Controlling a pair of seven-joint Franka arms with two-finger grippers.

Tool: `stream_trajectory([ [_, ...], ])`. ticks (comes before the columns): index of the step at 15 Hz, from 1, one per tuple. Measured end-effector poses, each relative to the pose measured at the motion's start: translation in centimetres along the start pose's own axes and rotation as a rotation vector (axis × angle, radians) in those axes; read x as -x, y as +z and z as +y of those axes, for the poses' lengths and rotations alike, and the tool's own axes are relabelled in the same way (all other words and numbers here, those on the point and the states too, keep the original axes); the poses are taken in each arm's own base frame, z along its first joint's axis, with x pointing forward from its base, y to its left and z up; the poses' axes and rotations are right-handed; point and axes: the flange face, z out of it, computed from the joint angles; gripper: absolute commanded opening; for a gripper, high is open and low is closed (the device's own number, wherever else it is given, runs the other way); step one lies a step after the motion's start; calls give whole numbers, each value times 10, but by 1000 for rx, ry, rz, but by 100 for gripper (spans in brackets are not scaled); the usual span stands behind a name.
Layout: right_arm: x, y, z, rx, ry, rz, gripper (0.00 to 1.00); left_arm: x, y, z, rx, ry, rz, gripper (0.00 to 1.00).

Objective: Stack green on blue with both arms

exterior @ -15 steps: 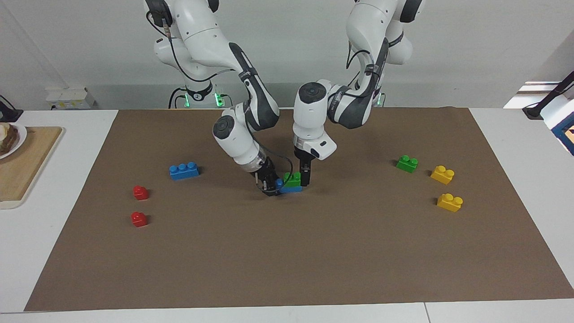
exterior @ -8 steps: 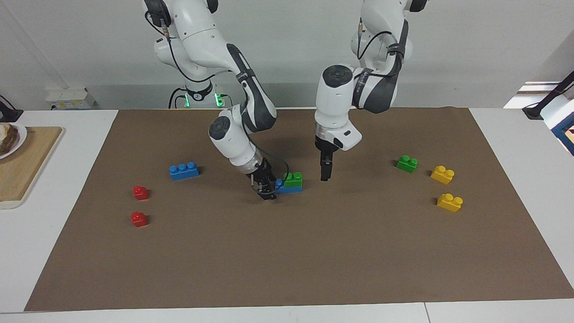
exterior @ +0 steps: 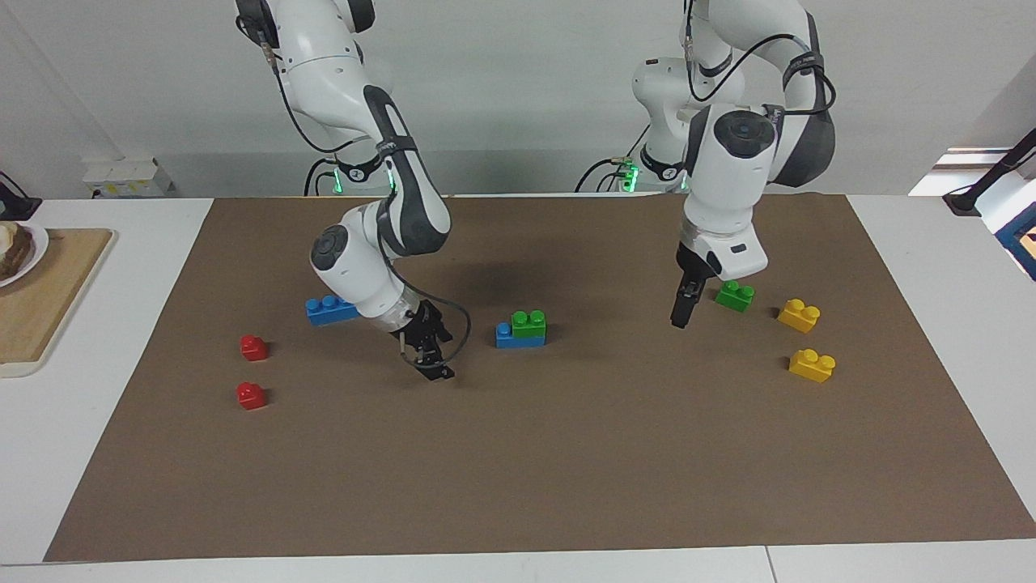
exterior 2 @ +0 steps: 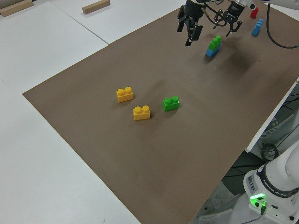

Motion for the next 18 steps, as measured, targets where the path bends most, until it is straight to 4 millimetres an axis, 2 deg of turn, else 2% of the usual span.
stream_trajectory([
  [5, -45, -36, -3, 0, -243, -15, 89, -73, -8, -41, -2, 342, 12, 100],
  [8, -73, -58, -2, -6, -453, -18, 90, -107, -21, -65, 3, 547, 27, 100],
  [11, -92, -72, 0, 33, -623, 37, 93, -118, -47, -72, 8, 691, 8, 100],
  [14, -85, -89, -4, 93, -752, 134, 93, -117, -75, -75, -9, 809, -30, 100],
  [18, -75, -130, -17, 118, -880, 147, 93, -115, -101, -82, -26, 899, -60, 100],
])
